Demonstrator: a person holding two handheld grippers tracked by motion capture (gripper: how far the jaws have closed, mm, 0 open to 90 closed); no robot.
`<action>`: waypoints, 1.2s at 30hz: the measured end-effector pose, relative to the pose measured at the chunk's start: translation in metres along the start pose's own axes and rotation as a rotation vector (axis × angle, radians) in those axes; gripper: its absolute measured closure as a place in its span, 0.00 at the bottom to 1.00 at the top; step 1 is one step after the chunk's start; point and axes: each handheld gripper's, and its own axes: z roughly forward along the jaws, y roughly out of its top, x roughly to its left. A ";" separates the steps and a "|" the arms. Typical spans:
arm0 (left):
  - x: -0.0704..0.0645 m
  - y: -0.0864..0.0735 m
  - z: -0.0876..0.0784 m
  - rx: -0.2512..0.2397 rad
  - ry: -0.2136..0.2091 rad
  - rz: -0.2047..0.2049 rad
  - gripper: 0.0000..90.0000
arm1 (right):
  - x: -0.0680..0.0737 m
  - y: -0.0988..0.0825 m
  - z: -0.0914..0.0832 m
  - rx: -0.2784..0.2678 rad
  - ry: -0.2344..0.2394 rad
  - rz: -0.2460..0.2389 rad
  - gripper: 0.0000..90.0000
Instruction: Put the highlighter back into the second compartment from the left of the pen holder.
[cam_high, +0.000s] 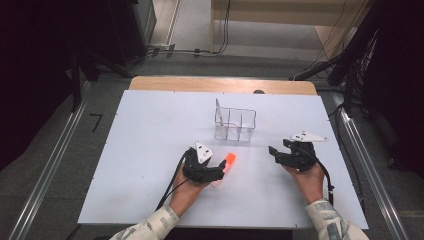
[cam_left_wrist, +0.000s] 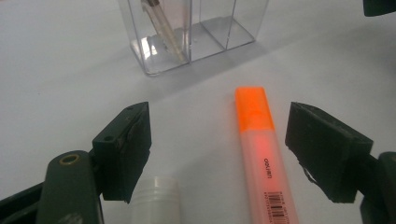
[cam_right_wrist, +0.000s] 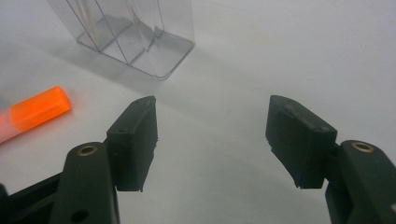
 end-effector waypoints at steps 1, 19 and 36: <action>-0.001 0.000 0.001 0.006 -0.005 0.003 0.26 | 0.000 0.000 0.000 -0.001 0.001 -0.002 0.36; -0.017 0.001 0.022 0.059 -0.048 0.017 0.37 | 0.000 0.000 0.001 0.002 0.007 -0.002 0.36; -0.026 -0.002 0.031 0.091 -0.038 0.018 0.49 | 0.001 0.000 0.001 0.007 0.005 -0.005 0.36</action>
